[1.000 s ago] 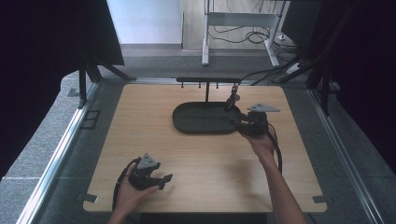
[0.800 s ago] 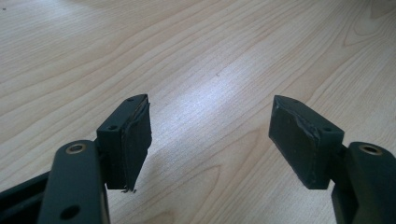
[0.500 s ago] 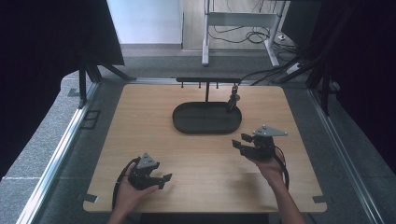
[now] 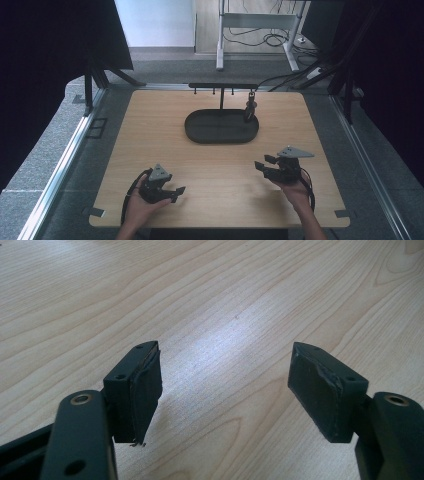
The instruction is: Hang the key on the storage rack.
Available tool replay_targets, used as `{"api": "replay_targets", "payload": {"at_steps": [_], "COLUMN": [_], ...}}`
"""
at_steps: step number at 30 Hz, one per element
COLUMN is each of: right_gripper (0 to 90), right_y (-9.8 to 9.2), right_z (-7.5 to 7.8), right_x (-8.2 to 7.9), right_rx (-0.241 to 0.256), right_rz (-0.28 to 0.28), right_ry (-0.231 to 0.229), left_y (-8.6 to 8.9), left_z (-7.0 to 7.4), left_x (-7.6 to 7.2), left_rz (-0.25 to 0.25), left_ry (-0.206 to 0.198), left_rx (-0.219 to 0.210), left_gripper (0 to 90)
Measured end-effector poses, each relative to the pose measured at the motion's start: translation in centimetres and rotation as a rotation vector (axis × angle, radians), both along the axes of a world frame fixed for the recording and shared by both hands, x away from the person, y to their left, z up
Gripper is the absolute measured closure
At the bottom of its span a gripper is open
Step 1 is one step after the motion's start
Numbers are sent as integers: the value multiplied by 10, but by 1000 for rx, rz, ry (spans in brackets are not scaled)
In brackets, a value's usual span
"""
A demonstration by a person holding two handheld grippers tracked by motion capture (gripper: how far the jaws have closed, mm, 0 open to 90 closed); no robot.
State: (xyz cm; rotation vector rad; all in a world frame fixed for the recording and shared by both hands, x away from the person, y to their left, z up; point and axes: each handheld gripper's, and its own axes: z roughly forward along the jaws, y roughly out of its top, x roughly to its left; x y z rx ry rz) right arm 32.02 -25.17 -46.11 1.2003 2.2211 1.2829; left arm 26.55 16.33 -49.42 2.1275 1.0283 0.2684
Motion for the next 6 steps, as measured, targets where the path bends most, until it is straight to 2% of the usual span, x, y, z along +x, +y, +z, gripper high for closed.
{"api": "replay_targets", "payload": {"at_steps": [3, 6], "right_gripper": [470, 469], "right_y": [-1, -3], "right_z": [-1, -2], "right_x": [-1, -1], "right_rx": [-16, -7], "right_rz": [-4, -9], "right_ry": [-9, -5], "left_y": [-1, -3], "left_z": [-2, -3], "left_x": [1, 1], "left_rz": [-4, -8], "left_ry": [3, 6], "left_rx": [5, 13], "left_gripper": [304, 304]}}
